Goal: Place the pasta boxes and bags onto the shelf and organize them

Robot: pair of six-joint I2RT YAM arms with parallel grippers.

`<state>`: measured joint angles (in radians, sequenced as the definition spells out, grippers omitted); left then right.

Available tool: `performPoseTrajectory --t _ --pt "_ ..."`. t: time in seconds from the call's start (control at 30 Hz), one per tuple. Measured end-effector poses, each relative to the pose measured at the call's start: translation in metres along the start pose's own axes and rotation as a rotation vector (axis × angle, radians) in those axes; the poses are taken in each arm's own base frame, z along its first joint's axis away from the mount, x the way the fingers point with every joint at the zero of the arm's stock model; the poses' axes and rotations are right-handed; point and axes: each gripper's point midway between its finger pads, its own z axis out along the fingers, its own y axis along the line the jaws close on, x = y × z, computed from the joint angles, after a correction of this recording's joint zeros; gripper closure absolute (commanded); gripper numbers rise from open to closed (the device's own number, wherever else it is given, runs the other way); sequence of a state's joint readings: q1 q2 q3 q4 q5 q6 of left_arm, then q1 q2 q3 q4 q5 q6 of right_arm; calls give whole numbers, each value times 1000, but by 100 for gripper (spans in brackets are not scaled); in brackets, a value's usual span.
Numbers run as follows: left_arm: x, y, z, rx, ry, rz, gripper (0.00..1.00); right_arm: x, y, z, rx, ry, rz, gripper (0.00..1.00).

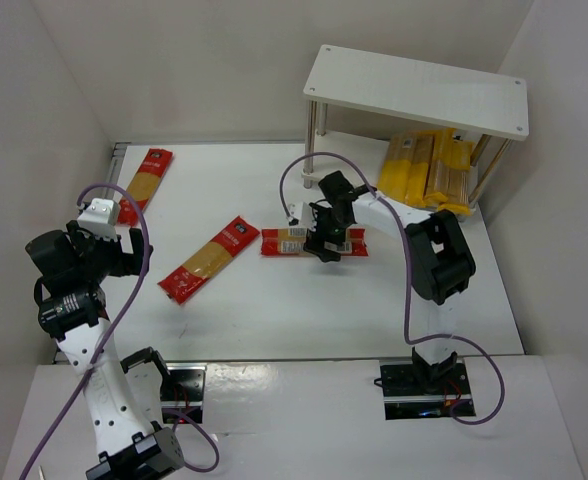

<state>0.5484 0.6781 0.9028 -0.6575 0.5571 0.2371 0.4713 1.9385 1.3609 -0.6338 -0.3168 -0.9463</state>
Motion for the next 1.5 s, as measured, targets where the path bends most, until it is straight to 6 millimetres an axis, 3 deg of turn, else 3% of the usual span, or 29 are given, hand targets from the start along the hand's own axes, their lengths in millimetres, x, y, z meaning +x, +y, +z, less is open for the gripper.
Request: performPoseTrajectory --t 0.47,0.8,1.5 --pt "1 -1 2 11 5 -5 0 -18 -9 -18 3 -101 -21 1" --pt "0 -2 2 18 2 -5 0 1 -16 11 -49 -77 -5 1" --pt "0 -2 2 19 2 -4 0 6 -12 16 -63 -80 -36 1"
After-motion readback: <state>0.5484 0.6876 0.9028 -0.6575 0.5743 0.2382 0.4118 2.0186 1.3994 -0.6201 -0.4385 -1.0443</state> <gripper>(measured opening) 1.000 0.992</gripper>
